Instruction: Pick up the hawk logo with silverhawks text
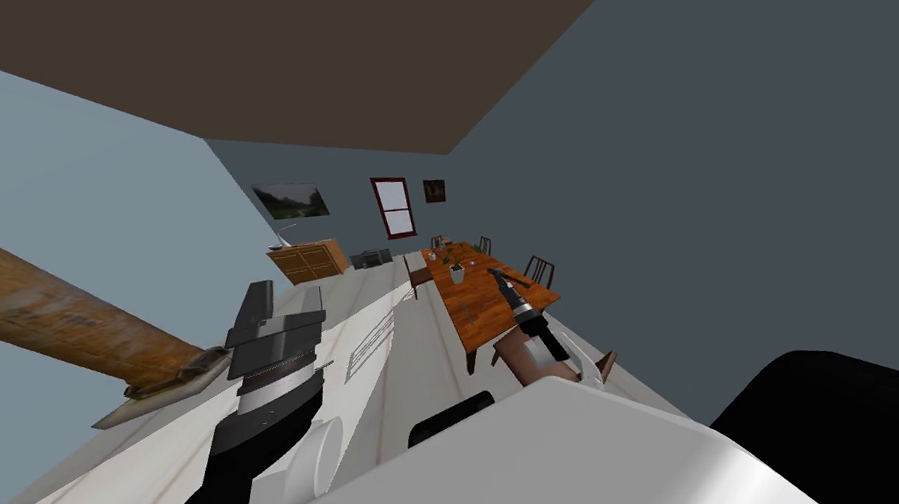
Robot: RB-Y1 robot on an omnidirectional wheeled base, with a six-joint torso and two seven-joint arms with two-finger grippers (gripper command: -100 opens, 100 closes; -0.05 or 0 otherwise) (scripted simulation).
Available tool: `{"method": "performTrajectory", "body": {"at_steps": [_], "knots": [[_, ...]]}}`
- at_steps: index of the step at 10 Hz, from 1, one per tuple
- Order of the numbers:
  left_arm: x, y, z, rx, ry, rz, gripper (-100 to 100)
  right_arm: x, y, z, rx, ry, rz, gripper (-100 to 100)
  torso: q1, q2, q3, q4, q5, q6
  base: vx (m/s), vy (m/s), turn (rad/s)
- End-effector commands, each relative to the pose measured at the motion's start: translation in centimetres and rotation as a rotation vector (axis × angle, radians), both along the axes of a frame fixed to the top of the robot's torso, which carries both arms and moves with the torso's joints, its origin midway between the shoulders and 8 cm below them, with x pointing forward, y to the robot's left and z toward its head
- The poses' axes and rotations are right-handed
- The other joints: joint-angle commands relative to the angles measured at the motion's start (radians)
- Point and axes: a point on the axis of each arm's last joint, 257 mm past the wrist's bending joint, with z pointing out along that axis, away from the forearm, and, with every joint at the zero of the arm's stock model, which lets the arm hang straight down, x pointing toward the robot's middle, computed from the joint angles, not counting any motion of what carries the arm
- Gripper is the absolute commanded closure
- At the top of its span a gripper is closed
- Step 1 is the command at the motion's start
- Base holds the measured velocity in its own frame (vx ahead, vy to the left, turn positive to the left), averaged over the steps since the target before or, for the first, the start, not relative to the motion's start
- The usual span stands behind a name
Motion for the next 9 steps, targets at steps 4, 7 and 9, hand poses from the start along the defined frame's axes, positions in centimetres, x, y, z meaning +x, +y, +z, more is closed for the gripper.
{"method": "performTrajectory", "body": {"at_steps": [4, 7, 9], "knots": [[0.0, 0.0, 0.0, 0.000, 0.000, 0.000, 0, 1.1, -1.4, -5.1, -0.097, 0.109, -0.025, -100, 0.000, 0.000, 0.000, 0.000, 0.000, 0.000, 0.016, 0.041, 0.062], [0.0, 0.0, 0.0, 0.000, 0.000, 0.000, 0, 1.3, -2.1, -7.6, -0.135, 0.162, -0.036, -100, -0.001, 0.000, 0.000, 0.000, 0.000, 0.000, 0.017, 0.028, 0.045], [0.0, 0.0, 0.0, 0.000, 0.000, 0.000, 0, 1.1, -2.5, -8.9, -0.132, 0.190, -0.041, -100, 0.000, 0.000, 0.000, 0.000, 0.000, 0.000, 0.016, 0.027, 0.018]]}}
